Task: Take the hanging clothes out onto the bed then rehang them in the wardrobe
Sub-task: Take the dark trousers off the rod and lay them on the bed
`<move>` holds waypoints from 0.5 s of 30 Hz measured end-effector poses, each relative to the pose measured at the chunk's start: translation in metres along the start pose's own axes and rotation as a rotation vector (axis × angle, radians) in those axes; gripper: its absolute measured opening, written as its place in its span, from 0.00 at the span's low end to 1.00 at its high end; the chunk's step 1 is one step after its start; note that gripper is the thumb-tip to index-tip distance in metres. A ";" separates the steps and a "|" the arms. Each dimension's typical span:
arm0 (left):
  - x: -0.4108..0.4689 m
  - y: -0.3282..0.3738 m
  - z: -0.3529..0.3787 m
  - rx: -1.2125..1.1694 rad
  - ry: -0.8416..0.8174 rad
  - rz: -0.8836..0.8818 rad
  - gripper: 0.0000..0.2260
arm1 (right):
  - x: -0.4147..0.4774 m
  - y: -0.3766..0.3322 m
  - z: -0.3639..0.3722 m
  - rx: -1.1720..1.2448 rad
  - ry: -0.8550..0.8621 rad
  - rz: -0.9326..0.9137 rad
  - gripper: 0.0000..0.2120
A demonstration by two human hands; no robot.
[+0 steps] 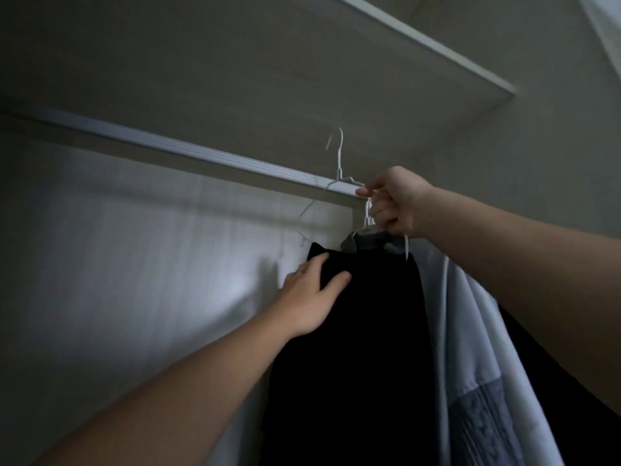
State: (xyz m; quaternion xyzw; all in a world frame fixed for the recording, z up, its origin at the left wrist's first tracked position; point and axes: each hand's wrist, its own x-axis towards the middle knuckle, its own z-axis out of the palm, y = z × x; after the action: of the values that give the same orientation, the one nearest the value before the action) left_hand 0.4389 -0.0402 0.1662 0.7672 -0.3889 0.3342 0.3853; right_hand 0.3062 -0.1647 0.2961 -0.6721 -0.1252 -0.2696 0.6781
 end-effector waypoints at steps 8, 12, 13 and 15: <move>-0.007 0.012 0.014 -0.171 0.121 -0.255 0.29 | -0.080 -0.017 -0.044 -0.545 0.291 -0.221 0.04; -0.023 0.052 0.032 -0.272 0.180 -0.172 0.13 | -0.129 -0.034 -0.076 -0.685 0.355 -0.251 0.05; -0.027 0.062 0.039 -0.293 0.172 -0.160 0.11 | -0.142 -0.039 -0.085 -0.719 0.364 -0.244 0.05; -0.039 0.087 0.054 -0.337 0.174 -0.144 0.08 | -0.173 -0.049 -0.105 -0.796 0.394 -0.221 0.04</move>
State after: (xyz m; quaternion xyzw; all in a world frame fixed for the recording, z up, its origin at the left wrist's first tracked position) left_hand 0.3577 -0.1076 0.1375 0.6858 -0.3488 0.3009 0.5635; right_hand 0.1176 -0.2311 0.2381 -0.7988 0.0485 -0.4902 0.3453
